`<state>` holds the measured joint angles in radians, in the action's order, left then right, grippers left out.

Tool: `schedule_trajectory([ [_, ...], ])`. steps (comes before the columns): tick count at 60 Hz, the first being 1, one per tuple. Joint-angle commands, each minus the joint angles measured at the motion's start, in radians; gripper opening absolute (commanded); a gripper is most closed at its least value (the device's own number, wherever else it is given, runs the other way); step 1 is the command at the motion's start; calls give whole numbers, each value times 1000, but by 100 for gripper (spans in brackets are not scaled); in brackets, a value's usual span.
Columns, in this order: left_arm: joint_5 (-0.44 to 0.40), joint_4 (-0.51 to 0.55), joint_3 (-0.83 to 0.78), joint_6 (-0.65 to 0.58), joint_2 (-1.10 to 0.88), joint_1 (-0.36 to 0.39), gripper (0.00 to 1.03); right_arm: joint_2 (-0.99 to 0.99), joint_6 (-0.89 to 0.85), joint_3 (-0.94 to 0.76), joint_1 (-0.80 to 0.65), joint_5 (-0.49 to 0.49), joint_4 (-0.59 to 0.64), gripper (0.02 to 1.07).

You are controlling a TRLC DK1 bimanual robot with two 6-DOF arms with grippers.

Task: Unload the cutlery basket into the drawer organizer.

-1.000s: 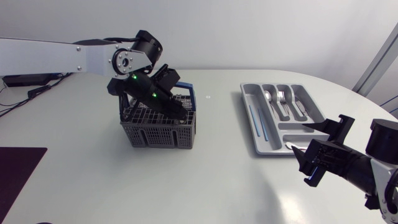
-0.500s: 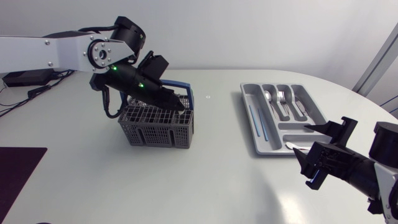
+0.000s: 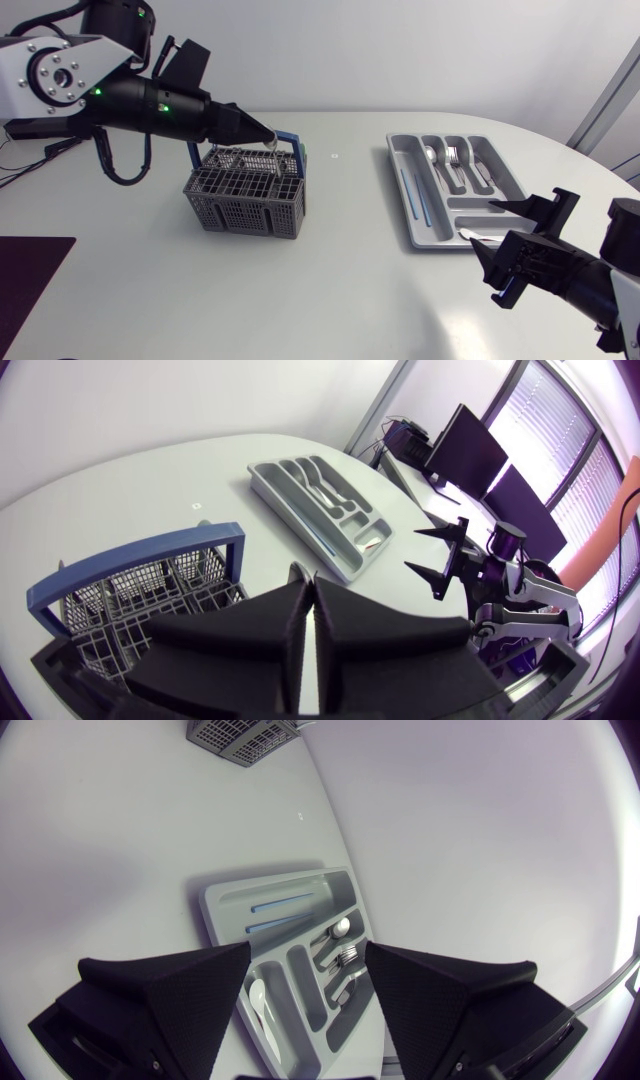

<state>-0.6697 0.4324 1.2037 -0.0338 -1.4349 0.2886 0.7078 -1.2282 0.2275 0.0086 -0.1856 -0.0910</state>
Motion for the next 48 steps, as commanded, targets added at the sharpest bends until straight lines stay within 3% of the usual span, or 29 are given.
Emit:
schedule_trajectory([
  [1,-31,-32,-58,32,45,-14,3,-30,38,16,17,3,46,85],
  [7,-34,-90,-102,32,96,9,3,-47,91,69,33,-28,145,85],
  [23,-90,-93,-118,-49,125,113,3,-51,214,277,85,-166,442,85],
  [34,-148,-96,-130,-132,99,198,3,1,286,398,117,-281,571,85],
  [48,-235,-86,-115,-204,24,288,3,44,365,457,303,-301,646,84],
])
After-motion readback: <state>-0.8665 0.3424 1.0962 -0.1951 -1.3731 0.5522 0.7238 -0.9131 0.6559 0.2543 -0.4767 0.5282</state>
